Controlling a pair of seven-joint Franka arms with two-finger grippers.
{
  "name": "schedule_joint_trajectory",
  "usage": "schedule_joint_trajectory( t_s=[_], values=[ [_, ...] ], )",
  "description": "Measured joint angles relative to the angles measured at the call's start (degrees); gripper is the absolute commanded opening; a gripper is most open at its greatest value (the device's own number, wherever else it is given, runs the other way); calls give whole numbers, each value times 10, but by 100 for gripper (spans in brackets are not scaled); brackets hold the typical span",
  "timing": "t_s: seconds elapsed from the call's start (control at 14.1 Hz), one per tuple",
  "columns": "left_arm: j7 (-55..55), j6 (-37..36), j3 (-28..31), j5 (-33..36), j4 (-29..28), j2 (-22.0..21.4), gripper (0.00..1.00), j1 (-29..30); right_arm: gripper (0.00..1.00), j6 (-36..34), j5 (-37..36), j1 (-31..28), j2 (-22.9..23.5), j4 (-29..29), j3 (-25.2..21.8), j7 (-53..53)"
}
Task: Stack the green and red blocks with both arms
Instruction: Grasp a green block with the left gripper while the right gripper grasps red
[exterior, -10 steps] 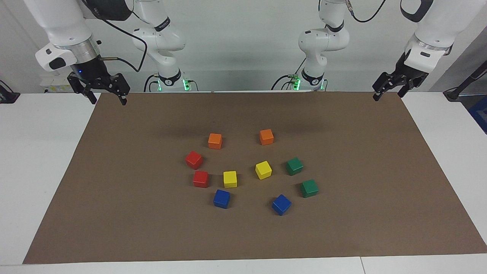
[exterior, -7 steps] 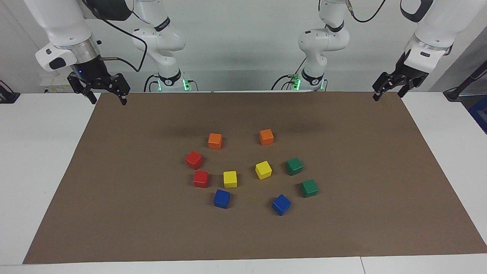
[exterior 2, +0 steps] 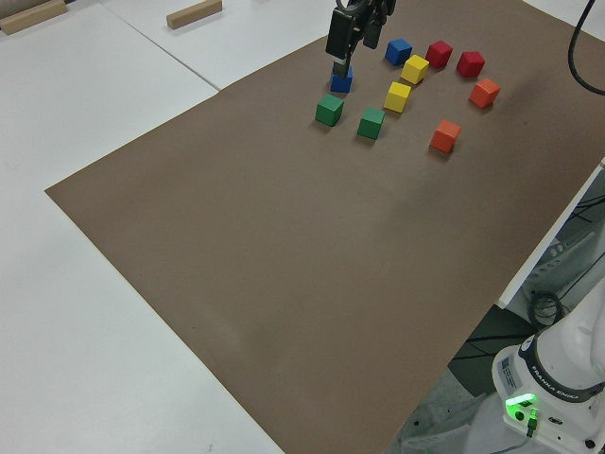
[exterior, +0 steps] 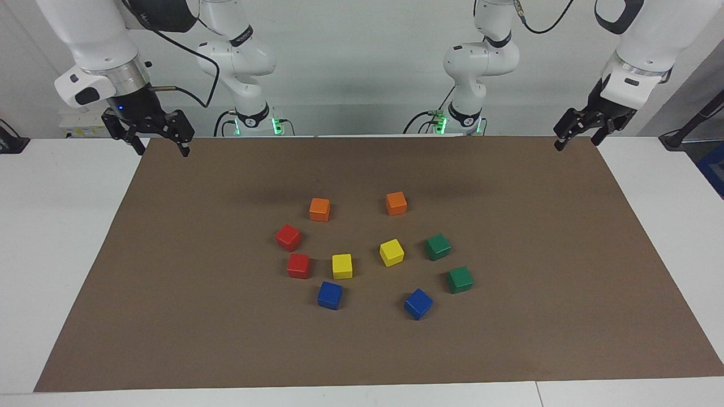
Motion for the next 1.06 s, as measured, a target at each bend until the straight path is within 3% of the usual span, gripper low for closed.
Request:
schedule_joint_trajectory(
  t_s=[0.5, 0.78, 1.06],
  values=[
    [-201, 138, -17, -2, -107, 16, 100, -120, 100, 161, 0, 90, 25, -101, 7, 173],
    [-263, 204, -17, -7, -115, 90, 100, -163, 100, 262, 0, 140, 65, -159, 8, 218],
    [-300, 249, -17, -31, -94, 164, 100, -175, 100, 344, 1, 154, 110, -177, 8, 268]
  ],
)
